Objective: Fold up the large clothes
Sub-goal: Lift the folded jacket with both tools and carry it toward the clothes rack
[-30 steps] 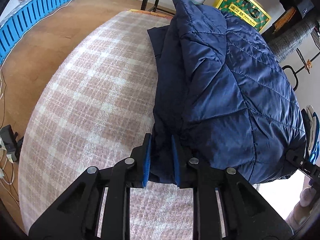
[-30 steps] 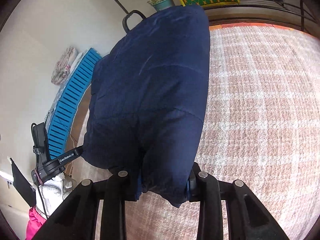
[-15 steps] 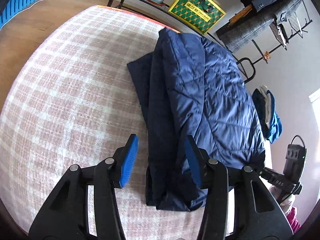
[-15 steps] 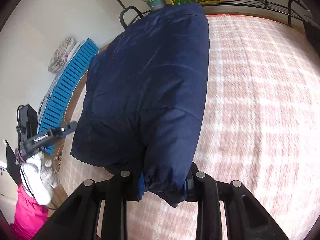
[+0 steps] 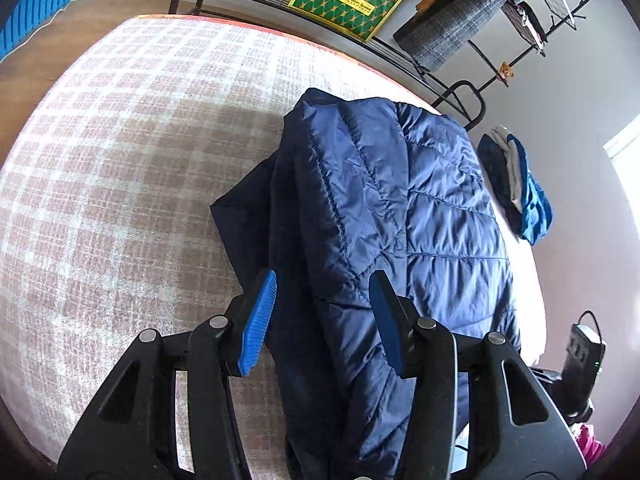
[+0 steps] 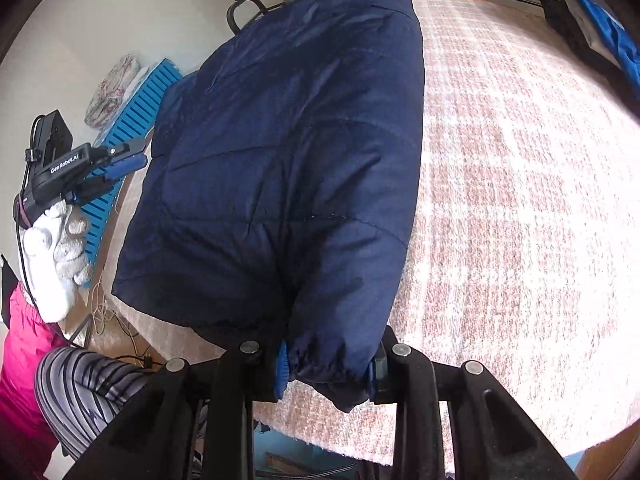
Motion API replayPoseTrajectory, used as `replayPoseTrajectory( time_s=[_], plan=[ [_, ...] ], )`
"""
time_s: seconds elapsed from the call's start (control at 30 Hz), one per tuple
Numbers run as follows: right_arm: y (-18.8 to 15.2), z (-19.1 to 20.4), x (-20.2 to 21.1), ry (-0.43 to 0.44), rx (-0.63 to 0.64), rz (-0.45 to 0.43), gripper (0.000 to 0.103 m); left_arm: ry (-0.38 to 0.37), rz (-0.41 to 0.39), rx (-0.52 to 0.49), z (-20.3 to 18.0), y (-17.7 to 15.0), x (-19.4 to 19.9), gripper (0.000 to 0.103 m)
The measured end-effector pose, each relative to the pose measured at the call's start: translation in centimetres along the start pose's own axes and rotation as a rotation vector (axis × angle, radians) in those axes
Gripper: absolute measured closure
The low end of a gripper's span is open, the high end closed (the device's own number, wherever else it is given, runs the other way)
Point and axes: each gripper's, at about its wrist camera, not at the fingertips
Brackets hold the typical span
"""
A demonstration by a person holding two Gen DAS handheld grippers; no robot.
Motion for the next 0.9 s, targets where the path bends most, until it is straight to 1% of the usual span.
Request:
replayPoseTrajectory(
  time_s=[0.03, 0.07, 0.1, 0.13, 0.17, 0.23, 0.27, 0.3, 0.33, 0.37, 0.4, 0.47, 0.5, 0.57, 0.6, 0.63, 0.7, 0.77, 0.8, 0.83, 0.9],
  plan=[
    [0.1, 0.2, 0.2, -0.011, 0.018, -0.006, 0.067, 0.074, 0.009, -0.027, -0.1, 0.0, -0.8, 0.054],
    [0.3, 0.4, 0.4, -0.027, 0.036, -0.017, 0.065, 0.109, 0.017, -0.042, 0.0, 0.1, -1.6, 0.054],
    [0.4, 0.4, 1.0, -0.047, 0.056, -0.033, 0.062, 0.124, 0.032, -0.053, 0.4, -0.1, -2.2, 0.054],
    [0.3, 0.5, 1.7, -0.078, 0.075, -0.064, 0.056, 0.13, 0.042, -0.049, 0.6, -0.2, -2.8, 0.051],
    [0.3, 0.6, 2.5, -0.104, 0.087, -0.098, 0.054, 0.131, 0.045, -0.04, 0.9, -0.3, -3.1, 0.05],
    [0.7, 0.2, 4.1, -0.149, 0.108, -0.168, 0.043, 0.11, 0.046, -0.012, 1.6, -0.4, -3.6, 0.045],
    [1.2, 0.0, 4.7, -0.162, 0.104, -0.197, 0.041, 0.088, 0.038, 0.011, 1.9, -0.4, -3.6, 0.045],
    [1.8, -0.3, 5.1, -0.154, 0.088, -0.219, 0.039, 0.059, 0.03, 0.036, 2.4, -0.4, -3.3, 0.045],
    [2.6, -0.3, 5.3, -0.135, 0.075, -0.226, 0.036, 0.006, 0.014, 0.082, 3.1, -0.5, -2.7, 0.045],
    [3.2, -0.4, 5.4, -0.114, 0.065, -0.237, 0.035, -0.03, 0.003, 0.109, 3.7, -0.7, -2.1, 0.045],
    [4.0, -0.7, 5.5, -0.095, 0.059, -0.26, 0.035, -0.085, -0.011, 0.151, 4.4, -0.8, -1.5, 0.045],
    [5.2, -0.9, 5.2, -0.052, 0.066, -0.293, 0.035, -0.167, -0.019, 0.226, 5.8, -0.9, -1.1, 0.043],
    [5.4, -1.4, 4.9, -0.021, 0.067, -0.292, 0.035, -0.201, -0.02, 0.26, 6.4, -1.0, -1.0, 0.041],
    [6.3, -2.3, 4.1, 0.069, 0.05, -0.286, 0.035, -0.3, -0.028, 0.352, 8.0, -0.9, -1.0, 0.04],
    [6.8, -2.8, 3.7, 0.09, 0.033, -0.282, 0.034, -0.329, -0.032, 0.376, 8.5, -0.8, -1.0, 0.039],
    [6.4, -3.6, 3.1, 0.096, 0.02, -0.275, 0.031, -0.362, -0.038, 0.401, 9.0, -0.8, -1.1, 0.038],
    [6.8, -5.0, 2.2, 0.106, 0.004, -0.247, 0.028, -0.402, -0.044, 0.411, 9.5, -0.7, -1.1, 0.035],
    [6.4, -6.8, 1.2, 0.134, -0.009, -0.209, 0.024, -0.441, -0.045, 0.41, 9.3, -0.4, -1.3, 0.034],
    [6.7, -7.0, 0.6, 0.15, -0.023, -0.19, 0.023, -0.457, -0.045, 0.408, 9.2, -0.4, -1.5, 0.029],
    [7.0, -7.6, 0.0, 0.165, -0.043, -0.168, 0.022, -0.462, -0.045, 0.4, 9.1, -0.3, -1.8, 0.025],
    [7.6, -8.6, -1.5, 0.196, -0.092, -0.128, 0.021, -0.444, -0.032, 0.359, 8.9, 0.0, -2.0, 0.023]
  ],
)
Point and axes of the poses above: each gripper's, at about its wrist camera, not at the fingertips, and x roughly against the way its jaws point, z to its left, y to its top, and after that the axes turned 10 degrees about -y, right-handed
